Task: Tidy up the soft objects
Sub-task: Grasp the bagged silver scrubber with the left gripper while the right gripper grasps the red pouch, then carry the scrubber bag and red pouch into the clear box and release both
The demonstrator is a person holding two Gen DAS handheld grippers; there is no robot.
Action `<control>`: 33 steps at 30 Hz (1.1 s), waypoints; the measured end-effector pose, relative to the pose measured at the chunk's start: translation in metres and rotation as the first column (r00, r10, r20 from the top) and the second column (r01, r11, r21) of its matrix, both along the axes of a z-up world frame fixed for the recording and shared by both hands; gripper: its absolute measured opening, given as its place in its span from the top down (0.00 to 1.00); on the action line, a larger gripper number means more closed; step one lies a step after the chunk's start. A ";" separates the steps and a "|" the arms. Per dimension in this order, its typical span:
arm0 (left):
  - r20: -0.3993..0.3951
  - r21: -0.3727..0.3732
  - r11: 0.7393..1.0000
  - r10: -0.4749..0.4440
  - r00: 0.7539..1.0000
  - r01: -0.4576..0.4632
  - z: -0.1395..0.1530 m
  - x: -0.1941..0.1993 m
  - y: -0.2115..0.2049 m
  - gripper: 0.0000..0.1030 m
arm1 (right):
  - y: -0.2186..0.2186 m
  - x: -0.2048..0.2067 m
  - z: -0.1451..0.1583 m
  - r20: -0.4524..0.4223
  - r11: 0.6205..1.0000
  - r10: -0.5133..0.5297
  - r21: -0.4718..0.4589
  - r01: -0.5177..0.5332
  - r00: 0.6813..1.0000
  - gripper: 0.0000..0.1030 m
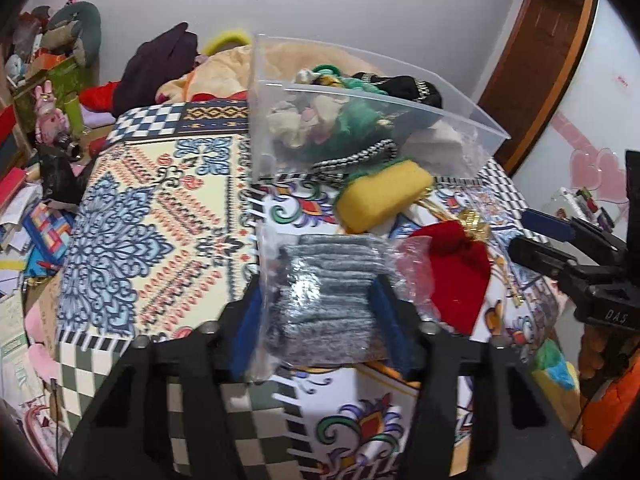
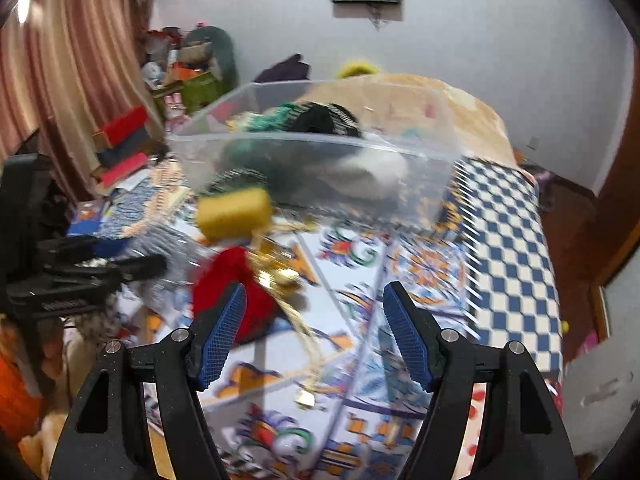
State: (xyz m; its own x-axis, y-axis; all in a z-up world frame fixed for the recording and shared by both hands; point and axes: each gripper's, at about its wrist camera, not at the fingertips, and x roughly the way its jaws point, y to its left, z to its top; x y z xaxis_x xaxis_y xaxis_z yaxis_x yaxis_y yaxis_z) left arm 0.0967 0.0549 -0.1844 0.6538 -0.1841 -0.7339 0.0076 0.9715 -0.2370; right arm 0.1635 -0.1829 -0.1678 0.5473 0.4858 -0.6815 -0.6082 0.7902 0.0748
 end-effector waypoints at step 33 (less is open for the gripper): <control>0.283 0.050 0.999 -0.002 0.959 -0.013 0.096 0.000 -0.013 0.75 | -0.020 0.011 0.060 0.175 0.989 -0.129 0.101 0.113 0.976 0.79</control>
State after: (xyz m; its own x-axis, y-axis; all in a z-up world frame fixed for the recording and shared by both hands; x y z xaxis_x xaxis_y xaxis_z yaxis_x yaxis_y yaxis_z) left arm 0.0968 0.0419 -0.0879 0.8367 -0.1473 -0.5275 0.0619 0.9824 -0.1762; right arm 0.1747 -0.2028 -0.1074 0.7160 0.4630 -0.5225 -0.5186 0.8538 0.0460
